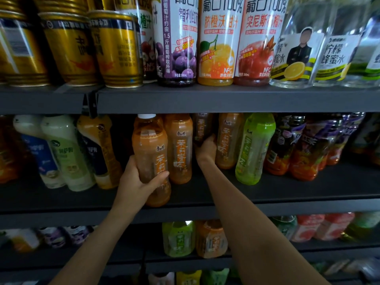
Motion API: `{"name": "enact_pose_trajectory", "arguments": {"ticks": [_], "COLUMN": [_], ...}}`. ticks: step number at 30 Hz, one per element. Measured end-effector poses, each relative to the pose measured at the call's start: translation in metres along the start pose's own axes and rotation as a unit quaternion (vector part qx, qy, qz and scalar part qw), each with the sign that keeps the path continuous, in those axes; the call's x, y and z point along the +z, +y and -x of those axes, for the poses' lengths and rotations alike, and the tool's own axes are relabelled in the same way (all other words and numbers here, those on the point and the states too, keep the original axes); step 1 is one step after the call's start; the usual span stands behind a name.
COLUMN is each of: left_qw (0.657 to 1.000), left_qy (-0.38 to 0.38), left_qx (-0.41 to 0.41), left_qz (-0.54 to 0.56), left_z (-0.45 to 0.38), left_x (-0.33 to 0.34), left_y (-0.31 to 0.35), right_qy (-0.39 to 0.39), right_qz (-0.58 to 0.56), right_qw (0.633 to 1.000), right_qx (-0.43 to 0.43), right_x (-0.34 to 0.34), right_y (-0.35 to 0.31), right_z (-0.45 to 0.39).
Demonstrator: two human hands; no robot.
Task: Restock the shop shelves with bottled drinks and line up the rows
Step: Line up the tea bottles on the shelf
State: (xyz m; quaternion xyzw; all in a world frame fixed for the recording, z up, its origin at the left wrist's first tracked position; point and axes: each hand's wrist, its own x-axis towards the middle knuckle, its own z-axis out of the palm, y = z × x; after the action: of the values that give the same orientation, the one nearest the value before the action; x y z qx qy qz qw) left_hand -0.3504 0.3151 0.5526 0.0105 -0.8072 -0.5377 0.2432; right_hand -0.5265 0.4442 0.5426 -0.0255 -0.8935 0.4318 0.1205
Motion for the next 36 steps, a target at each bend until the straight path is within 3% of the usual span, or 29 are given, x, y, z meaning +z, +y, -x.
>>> {"name": "enact_pose_trajectory", "arguments": {"ticks": [9,14,17,19,24,28,32,36], "left_qw": [1.000,1.000,1.000,1.000,1.000,1.000,1.000,1.000], "left_qy": [0.006,0.007,0.013,0.012,0.007,0.007,0.010,0.014], "left_qx": [0.002,0.002,-0.002,-0.001,-0.005,-0.005,-0.005,-0.005], "left_qz": [0.009,0.021,0.020,0.018,0.018,0.020,0.018,0.022], "left_z": [0.001,0.003,0.005,0.004,0.003,0.004,0.003,0.002], "left_x": [0.001,0.003,0.003,0.004,0.003,0.003,0.005,0.005], "left_y": [0.000,0.001,0.000,0.000,0.001,0.001,-0.001,-0.004], "right_qy": [0.024,0.039,0.155,0.226,0.149,0.176,0.202,0.168], "right_qz": [0.086,0.015,-0.085,-0.093,-0.042,-0.048,-0.043,-0.041], "right_qw": [0.996,0.999,0.978,0.963,0.988,0.978,0.974,0.985], "right_qx": [0.006,-0.020,-0.107,-0.115,0.022,0.101,0.091,0.023], "right_x": [0.006,-0.007,-0.023,-0.027,-0.028,-0.033,-0.027,-0.017], "right_y": [-0.006,-0.001,0.012,0.022,0.017,0.009,0.012,0.014], "right_z": [0.001,0.030,0.072,0.086,0.064,0.040,0.040,0.060]}}
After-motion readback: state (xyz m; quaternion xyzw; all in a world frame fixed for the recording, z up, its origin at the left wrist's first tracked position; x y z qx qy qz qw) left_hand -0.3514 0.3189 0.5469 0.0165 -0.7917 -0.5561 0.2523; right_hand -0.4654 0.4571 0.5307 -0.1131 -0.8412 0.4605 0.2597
